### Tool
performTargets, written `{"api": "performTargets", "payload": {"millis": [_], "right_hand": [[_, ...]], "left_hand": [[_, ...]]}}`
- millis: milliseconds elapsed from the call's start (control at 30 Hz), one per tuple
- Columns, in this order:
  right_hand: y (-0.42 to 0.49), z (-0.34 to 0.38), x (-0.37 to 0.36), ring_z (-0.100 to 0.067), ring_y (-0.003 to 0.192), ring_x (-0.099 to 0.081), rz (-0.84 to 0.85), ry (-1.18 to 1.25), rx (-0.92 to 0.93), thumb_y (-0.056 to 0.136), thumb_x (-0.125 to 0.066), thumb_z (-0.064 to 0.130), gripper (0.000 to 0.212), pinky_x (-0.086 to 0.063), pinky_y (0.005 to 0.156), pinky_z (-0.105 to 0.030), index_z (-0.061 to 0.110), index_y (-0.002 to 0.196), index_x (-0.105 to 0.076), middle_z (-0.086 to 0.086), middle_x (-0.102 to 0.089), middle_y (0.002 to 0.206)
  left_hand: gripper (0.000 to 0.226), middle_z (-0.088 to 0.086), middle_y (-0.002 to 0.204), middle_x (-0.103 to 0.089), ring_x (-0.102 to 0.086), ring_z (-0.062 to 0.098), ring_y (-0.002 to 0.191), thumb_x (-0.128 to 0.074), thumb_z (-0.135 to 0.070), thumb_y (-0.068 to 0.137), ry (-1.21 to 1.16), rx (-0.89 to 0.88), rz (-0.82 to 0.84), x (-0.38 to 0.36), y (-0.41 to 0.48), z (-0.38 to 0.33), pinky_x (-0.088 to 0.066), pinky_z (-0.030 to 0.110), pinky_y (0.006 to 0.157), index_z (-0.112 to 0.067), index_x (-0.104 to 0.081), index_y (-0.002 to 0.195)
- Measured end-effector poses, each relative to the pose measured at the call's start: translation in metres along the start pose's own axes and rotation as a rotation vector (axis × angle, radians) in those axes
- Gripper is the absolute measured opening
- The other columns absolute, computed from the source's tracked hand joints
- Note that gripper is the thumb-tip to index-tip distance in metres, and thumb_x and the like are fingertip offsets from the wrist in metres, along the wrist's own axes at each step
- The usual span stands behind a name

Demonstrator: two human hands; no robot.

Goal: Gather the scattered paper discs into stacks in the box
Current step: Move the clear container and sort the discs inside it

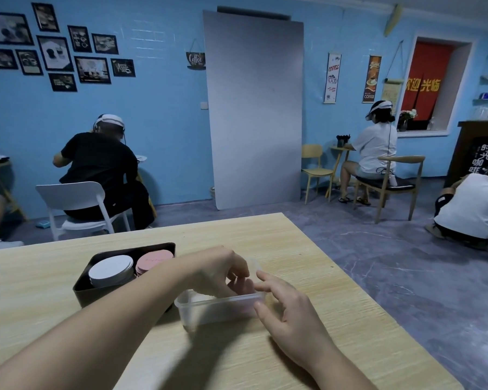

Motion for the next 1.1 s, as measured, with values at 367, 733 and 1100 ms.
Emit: {"api": "performTargets", "payload": {"millis": [367,733,1100], "right_hand": [[0.000,0.003,-0.003,0.009,0.129,-0.051,0.008,-0.001,0.008,0.093,-0.062,0.041,0.037,-0.044,0.092,-0.017,0.070,0.113,-0.050,0.023,-0.061,0.138],[0.001,0.012,-0.003,0.009,0.139,-0.041,-0.057,-0.049,0.091,0.091,-0.058,0.047,0.037,-0.034,0.115,-0.017,0.037,0.125,-0.067,0.021,-0.056,0.143],[0.003,0.054,-0.035,-0.006,0.129,-0.055,0.059,-0.204,0.224,0.094,-0.055,0.043,0.037,-0.020,0.122,-0.019,0.025,0.123,-0.068,0.013,-0.066,0.134]], "left_hand": [[0.045,-0.017,0.102,-0.072,-0.070,0.008,0.094,-0.068,-0.051,0.073,-0.067,0.103,-0.093,0.023,-0.029,0.015,-0.059,0.028,0.085,-0.030,-0.069,0.112],[0.062,-0.013,0.117,-0.067,-0.065,-0.005,0.102,-0.065,-0.047,0.069,-0.273,0.120,-0.252,0.026,-0.055,0.023,-0.055,0.019,0.087,-0.031,-0.056,0.128],[0.059,-0.016,0.117,-0.067,-0.063,0.000,0.106,-0.068,-0.043,0.069,-0.295,0.111,-0.397,0.054,-0.100,0.044,-0.056,0.029,0.090,-0.033,-0.055,0.125]]}}
Point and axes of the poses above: each hand's wrist, its own y-axis towards the middle knuckle, its own x-axis out of the back of the hand, z = x × y, the point moved 8 cm from there along y, towards the middle knuckle
